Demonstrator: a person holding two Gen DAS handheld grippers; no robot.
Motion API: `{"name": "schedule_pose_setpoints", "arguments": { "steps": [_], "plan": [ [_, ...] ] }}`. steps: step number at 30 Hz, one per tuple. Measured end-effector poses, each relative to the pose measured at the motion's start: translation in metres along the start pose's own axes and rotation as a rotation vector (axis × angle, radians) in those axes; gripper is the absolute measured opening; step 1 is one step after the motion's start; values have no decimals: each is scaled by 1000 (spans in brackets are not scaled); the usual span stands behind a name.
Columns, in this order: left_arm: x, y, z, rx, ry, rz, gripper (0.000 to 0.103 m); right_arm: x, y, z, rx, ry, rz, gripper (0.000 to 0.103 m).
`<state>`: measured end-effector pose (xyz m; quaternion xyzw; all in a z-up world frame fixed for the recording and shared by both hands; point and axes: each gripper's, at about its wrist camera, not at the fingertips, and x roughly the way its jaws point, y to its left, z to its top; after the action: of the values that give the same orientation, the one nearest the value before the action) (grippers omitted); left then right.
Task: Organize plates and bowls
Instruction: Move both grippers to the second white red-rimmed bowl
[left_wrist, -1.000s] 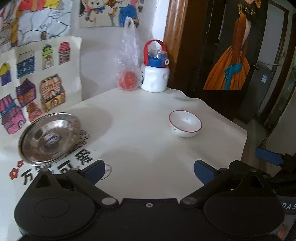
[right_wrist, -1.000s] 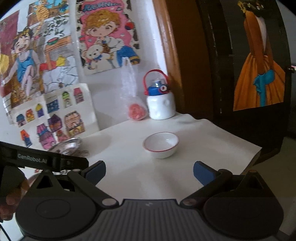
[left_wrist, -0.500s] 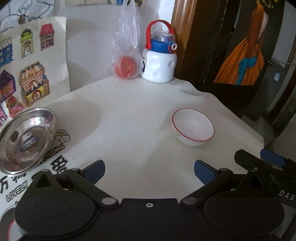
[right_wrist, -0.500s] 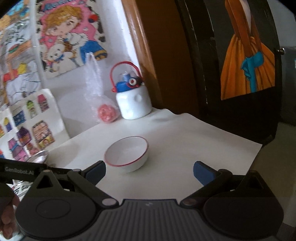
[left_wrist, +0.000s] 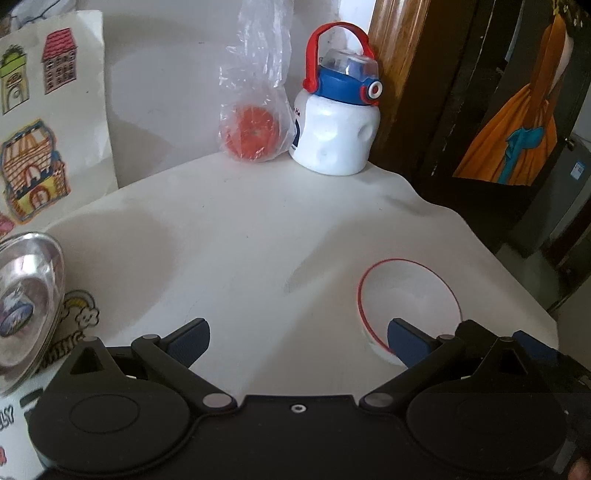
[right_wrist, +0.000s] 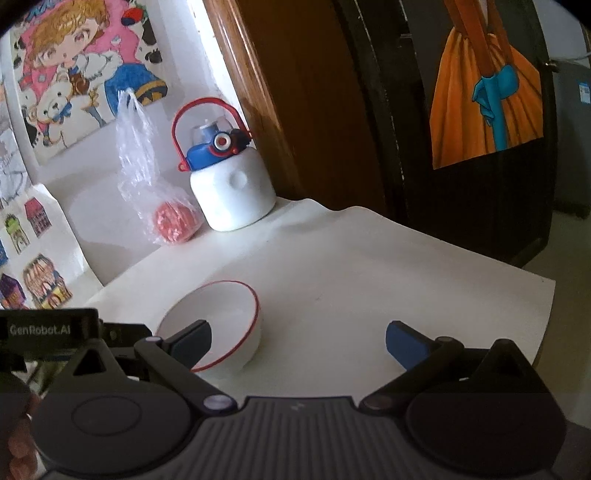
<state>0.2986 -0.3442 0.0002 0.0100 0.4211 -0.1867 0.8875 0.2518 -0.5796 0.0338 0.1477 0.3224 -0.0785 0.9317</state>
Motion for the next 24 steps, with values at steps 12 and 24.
{"name": "schedule_pose_setpoints", "arguments": {
  "steps": [12, 24],
  "plan": [
    [27, 0, 12, -22, 4, 16, 98, 15, 3, 6, -38, 31, 28, 84],
    [38, -9, 10, 1, 53, -58, 62, 18, 12, 6, -33, 46, 89, 51]
  ]
}}
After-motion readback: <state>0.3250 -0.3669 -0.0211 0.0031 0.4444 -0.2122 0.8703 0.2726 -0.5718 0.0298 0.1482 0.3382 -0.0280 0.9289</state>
